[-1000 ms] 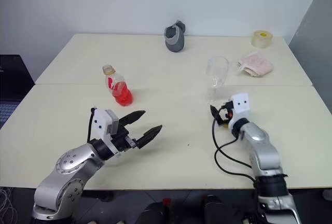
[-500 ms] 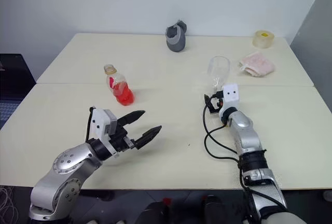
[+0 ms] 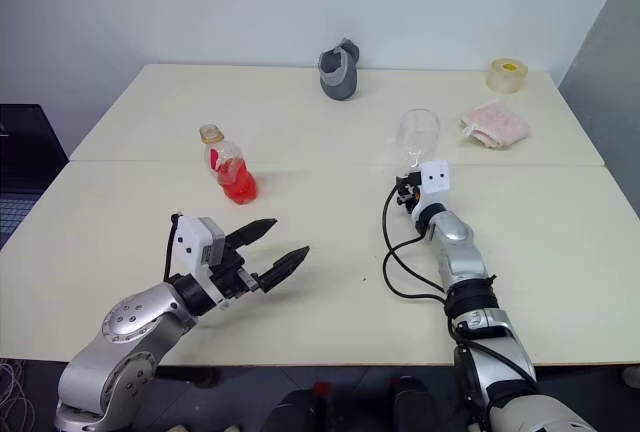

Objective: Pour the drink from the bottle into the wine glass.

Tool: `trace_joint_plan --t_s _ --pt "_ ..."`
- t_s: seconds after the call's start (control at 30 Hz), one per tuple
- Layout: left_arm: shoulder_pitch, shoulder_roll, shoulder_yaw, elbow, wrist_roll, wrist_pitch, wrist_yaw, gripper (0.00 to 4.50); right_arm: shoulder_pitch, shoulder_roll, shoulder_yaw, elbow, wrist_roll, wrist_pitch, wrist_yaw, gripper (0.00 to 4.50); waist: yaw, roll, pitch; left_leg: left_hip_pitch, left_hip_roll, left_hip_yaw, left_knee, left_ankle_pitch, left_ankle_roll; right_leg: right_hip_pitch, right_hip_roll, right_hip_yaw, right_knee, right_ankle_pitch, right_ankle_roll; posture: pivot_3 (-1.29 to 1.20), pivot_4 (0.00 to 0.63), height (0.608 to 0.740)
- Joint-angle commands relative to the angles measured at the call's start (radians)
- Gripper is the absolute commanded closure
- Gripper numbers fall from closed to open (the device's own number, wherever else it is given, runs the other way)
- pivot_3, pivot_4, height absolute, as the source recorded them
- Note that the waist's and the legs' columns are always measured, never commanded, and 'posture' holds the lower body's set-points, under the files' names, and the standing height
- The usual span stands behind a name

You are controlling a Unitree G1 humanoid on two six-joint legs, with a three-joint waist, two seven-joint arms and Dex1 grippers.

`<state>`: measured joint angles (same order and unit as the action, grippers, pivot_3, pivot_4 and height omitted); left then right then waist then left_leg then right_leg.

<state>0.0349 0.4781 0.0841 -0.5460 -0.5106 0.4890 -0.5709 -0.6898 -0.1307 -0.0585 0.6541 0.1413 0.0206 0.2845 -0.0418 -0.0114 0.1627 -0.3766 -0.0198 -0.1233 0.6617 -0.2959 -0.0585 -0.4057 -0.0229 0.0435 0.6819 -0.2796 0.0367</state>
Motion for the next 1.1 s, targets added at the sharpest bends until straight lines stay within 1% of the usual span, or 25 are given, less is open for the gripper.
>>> trace_joint_plan --t_s 0.03,0.07,0.2,0.3,0.4,0.5,0.53,0.63,0.77,1.0,1.1 --pt "0.000 0.001 0.019 -0.043 -0.010 -0.021 0.004 0.00 -0.023 -0.001 -0.015 -0.027 0.009 -0.035 0.011 4.23 0.000 0.000 0.000 0.000 0.000 0.000 0.000 0.000 0.000 0.000 0.000 0.000 0.000 0.000 0.000 0.00 0.150 0.740" --pt "0.000 0.001 0.018 -0.042 -0.009 -0.021 0.004 0.00 -0.026 -0.001 -0.014 -0.026 0.006 -0.037 0.011 4.38 0.000 0.000 0.000 0.000 0.000 0.000 0.000 0.000 0.000 0.000 0.000 0.000 0.000 0.000 0.000 0.00 0.150 0.740" --pt "0.009 0.001 0.020 -0.048 -0.007 -0.021 0.009 0.00 -0.046 -0.006 0.029 -0.036 -0.032 -0.054 0.035 4.38 -0.002 0.001 0.000 0.000 0.000 0.000 0.000 0.000 0.000 0.000 0.000 0.000 0.000 0.000 0.000 0.00 0.150 0.740" --pt "0.061 -0.011 0.048 -0.066 -0.014 -0.009 0.044 0.00 -0.069 0.014 0.087 -0.063 -0.049 -0.063 0.105 4.38 -0.012 0.001 0.001 0.000 0.000 0.000 0.000 0.000 0.000 0.000 0.000 0.000 0.000 0.000 0.000 0.00 0.150 0.740" --pt "0.136 -0.022 0.079 -0.093 -0.007 -0.019 0.072 0.00 -0.084 0.039 0.134 -0.072 -0.048 -0.050 0.175 4.38 -0.018 0.001 0.001 0.000 0.002 0.000 -0.001 0.000 0.000 -0.001 0.001 0.001 0.000 0.000 0.000 0.00 0.150 0.740" --pt "0.244 -0.052 0.138 -0.131 0.004 -0.030 0.126 0.00 -0.109 0.079 0.176 -0.059 -0.038 -0.035 0.259 4.38 -0.021 0.001 0.001 0.001 0.004 0.000 -0.001 0.000 0.000 -0.001 0.001 0.001 0.000 0.000 0.000 0.00 0.150 0.740" --pt "0.265 -0.056 0.146 -0.139 0.011 -0.036 0.134 0.00 -0.113 0.086 0.179 -0.056 -0.036 -0.033 0.272 4.38 -0.018 0.001 0.001 0.001 0.009 0.000 -0.001 0.000 0.000 -0.001 0.001 0.001 0.000 0.000 0.000 0.00 0.150 0.740" --pt "0.350 -0.075 0.173 -0.166 0.027 -0.072 0.146 0.00 -0.125 0.114 0.195 -0.038 -0.036 -0.036 0.309 4.38 -0.010 0.002 0.001 0.000 0.009 0.001 -0.001 0.000 0.000 -0.001 0.002 0.000 0.000 0.000 -0.001 0.00 0.150 0.740" --pt "0.445 -0.108 0.184 -0.181 0.084 -0.159 0.160 0.00 -0.132 0.153 0.210 0.014 -0.043 -0.041 0.327 4.38 -0.006 0.002 0.001 0.000 0.008 0.001 -0.001 0.000 0.000 0.000 0.001 0.000 -0.001 0.000 -0.001 0.00 0.150 0.740" --pt "0.438 -0.128 0.155 -0.170 0.119 -0.204 0.175 0.00 -0.141 0.151 0.226 0.155 -0.095 -0.103 0.337 4.38 -0.007 0.002 0.001 0.001 0.009 0.002 -0.001 0.000 0.000 0.000 0.002 0.001 -0.001 0.000 -0.001 0.00 0.150 0.740" --pt "0.424 -0.131 0.142 -0.168 0.127 -0.203 0.177 0.00 -0.139 0.144 0.227 0.181 -0.112 -0.127 0.331 4.38 -0.008 0.002 0.001 0.001 0.009 0.002 -0.001 0.000 0.000 0.000 0.002 0.001 -0.001 0.000 -0.001 0.00 0.150 0.740"
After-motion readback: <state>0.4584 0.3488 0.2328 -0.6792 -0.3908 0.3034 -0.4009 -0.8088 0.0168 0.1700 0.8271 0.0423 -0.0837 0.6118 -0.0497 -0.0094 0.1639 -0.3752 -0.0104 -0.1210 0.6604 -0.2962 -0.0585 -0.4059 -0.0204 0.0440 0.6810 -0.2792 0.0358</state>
